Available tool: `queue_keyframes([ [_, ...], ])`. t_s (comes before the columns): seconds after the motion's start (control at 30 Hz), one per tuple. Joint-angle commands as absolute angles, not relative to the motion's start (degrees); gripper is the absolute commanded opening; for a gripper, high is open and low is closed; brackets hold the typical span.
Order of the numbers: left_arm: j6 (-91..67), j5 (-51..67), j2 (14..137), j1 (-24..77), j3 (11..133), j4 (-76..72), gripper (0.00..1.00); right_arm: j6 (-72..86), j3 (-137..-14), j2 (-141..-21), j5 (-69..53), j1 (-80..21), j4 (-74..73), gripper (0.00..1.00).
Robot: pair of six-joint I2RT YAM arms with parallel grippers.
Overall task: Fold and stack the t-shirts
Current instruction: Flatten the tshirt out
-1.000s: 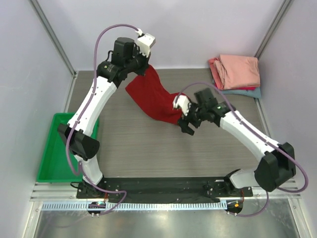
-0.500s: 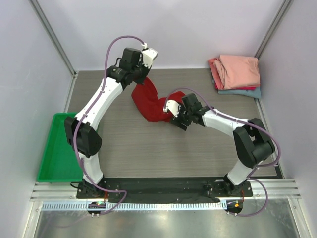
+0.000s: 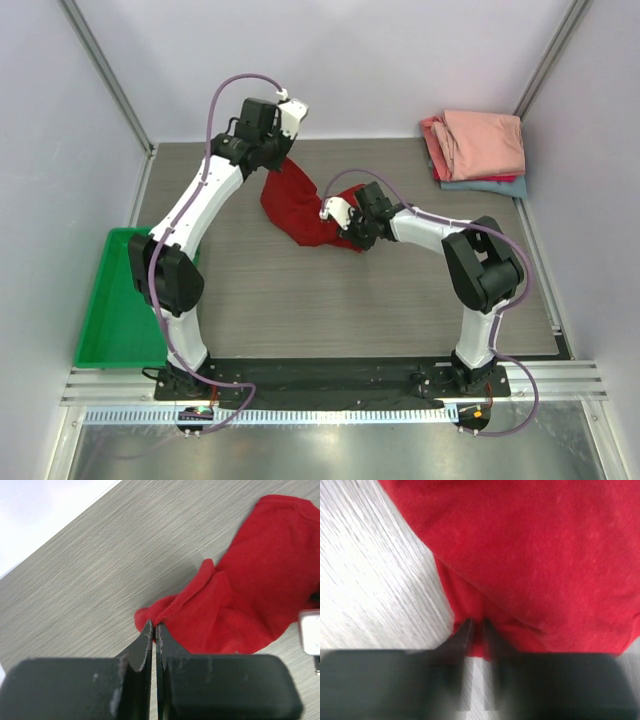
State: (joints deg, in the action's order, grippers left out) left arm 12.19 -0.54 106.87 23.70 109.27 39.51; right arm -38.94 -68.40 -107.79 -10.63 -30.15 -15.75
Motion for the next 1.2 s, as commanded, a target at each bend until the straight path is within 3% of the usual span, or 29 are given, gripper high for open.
queue_keyframes([
  [0.0,11.5,-0.2,104.9,22.8,110.0,37.6,0.0,-38.5,-70.9,-106.0,-10.8,-30.5,-18.3,0.09],
  [0.03,11.4,-0.2,104.9,22.7,110.0,37.6,0.0,-38.7,-70.9,-105.2,-10.2,-30.5,-18.7,0.01],
  [0.2,11.4,-0.2,102.8,21.9,111.4,39.6,0.0,-40.2,-72.2,-94.2,-6.9,-30.5,-23.2,0.01],
  [0.33,14.2,-0.2,95.7,21.7,108.0,39.8,0.0,-42.2,-73.9,-77.1,-4.5,-30.5,-26.6,0.01],
  [0.5,20.2,13.2,85.5,21.8,103.0,48.6,0.01,-39.6,-78.0,-64.9,-6.1,-30.7,-33.1,0.01],
  [0.67,22.0,21.3,77.3,21.8,97.8,54.0,0.1,-36.6,-79.9,-58.9,-5.3,-30.9,-38.5,0.01],
  [0.83,20.5,20.3,85.7,21.7,99.7,50.1,0.19,-38.6,-75.0,-63.1,-4.2,-29.7,-30.5,0.01],
  [0.87,20.5,18.4,88.8,21.8,103.7,49.7,0.26,-39.1,-73.8,-64.6,-5.8,-28.6,-29.2,0.01],
  [0.9,20.3,15.1,96.9,21.5,106.4,48.8,0.42,-38.9,-73.7,-69.6,-7.4,-25.4,-27.3,0.01],
  [0.97,18.2,2.9,105.8,21.0,120.3,49.6,0.42,-34.9,-76.4,-76.2,-11.7,-22.0,-26.1,0.01],
  [1.03,16.1,5.1,114.5,20.5,132.6,60.1,0.4,-32.1,-81.4,-87.3,-14.1,-17.4,-28.8,0.01],
  [1.07,16.0,12.2,114.9,20.4,137.5,63.1,0.41,-31.9,-87.2,-90.6,-15.2,-16.9,-30.9,0.01],
  [1.1,15.9,14.8,114.2,21.3,136.1,64.6,0.41,-31.7,-89.9,-93.4,-15.2,-16.6,-34.6,0.01],
  [1.17,14.2,18.6,105.3,23.4,118.3,60.1,0.4,-30.9,-93.4,-98.6,-15.7,-16.2,-35.2,0.01],
])
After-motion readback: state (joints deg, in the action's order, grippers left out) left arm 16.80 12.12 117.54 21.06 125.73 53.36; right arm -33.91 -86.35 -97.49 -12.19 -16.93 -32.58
